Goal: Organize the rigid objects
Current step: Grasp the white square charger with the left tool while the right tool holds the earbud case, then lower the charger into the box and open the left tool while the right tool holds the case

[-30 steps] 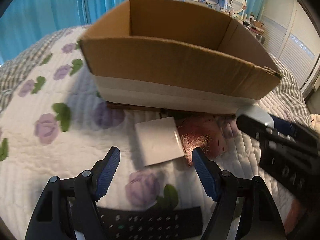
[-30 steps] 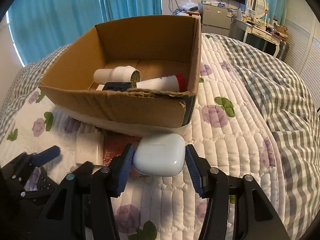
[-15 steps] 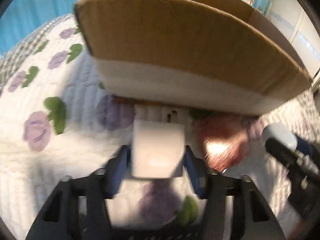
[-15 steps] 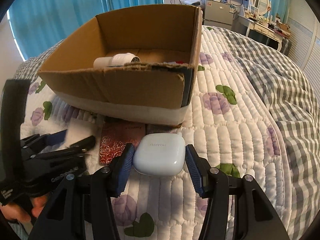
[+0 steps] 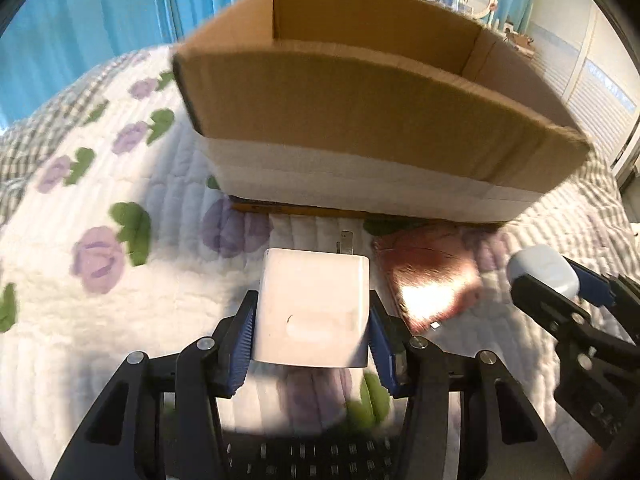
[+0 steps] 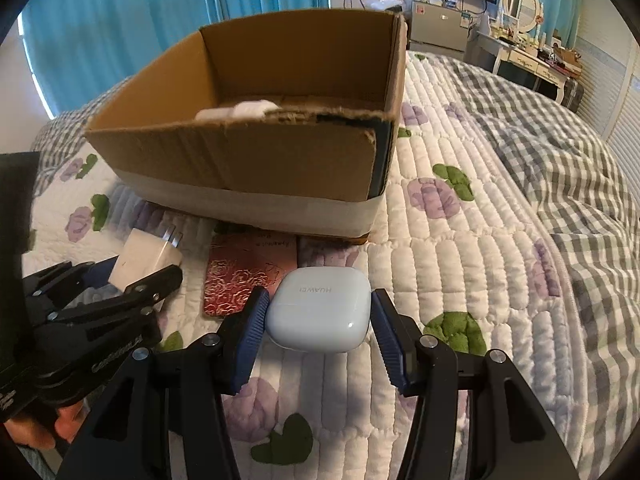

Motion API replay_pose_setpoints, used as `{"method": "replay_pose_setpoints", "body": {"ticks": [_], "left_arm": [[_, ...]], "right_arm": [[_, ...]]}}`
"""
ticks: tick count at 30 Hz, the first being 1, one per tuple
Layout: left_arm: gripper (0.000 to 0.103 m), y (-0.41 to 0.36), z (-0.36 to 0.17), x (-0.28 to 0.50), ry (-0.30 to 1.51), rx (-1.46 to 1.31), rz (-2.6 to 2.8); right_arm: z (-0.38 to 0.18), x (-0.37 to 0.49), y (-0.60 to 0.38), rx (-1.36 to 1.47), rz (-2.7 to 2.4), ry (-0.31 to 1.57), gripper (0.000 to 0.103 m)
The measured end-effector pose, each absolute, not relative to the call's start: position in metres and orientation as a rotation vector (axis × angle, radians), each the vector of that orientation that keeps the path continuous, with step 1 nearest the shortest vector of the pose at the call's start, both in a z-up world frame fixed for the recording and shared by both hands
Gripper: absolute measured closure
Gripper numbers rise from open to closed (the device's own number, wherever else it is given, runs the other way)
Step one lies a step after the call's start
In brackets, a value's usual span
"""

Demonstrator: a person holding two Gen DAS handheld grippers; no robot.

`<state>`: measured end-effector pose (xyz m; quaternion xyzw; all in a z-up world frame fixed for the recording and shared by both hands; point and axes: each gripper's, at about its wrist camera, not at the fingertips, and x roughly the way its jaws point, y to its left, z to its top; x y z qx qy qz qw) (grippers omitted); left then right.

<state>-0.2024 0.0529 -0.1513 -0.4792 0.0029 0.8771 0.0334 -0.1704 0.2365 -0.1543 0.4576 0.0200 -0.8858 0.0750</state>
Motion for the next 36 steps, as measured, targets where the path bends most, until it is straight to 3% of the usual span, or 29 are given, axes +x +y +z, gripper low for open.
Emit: {"method": "replay_pose_setpoints", "body": {"ticks": [10,21,29,36], "left_arm": [[0.052,0.04,-0.072,-0.137,0.009,-1.24,2.758],[0.052,0.021,0.015,-0.128,0.005,-0.996,2.833],[0.052,0.014,0.035,-0.145,0.022,-0.932,2.867],[0.052,0.025,0.025,-0.196,0.079,-0.938,2.873]], "right_arm": [[-0.082,-0.132,0.226,1.189,-2.719,0.072,0.051],[0.018,-0.096,0.21,0.949,-2.73,0.109,0.051],[0.053,-0.11,0.194,0.847,-2.675,0.127,0.051],[0.045,-0.159,0.187,0.842,-2.68,0.178,0.051]]}}
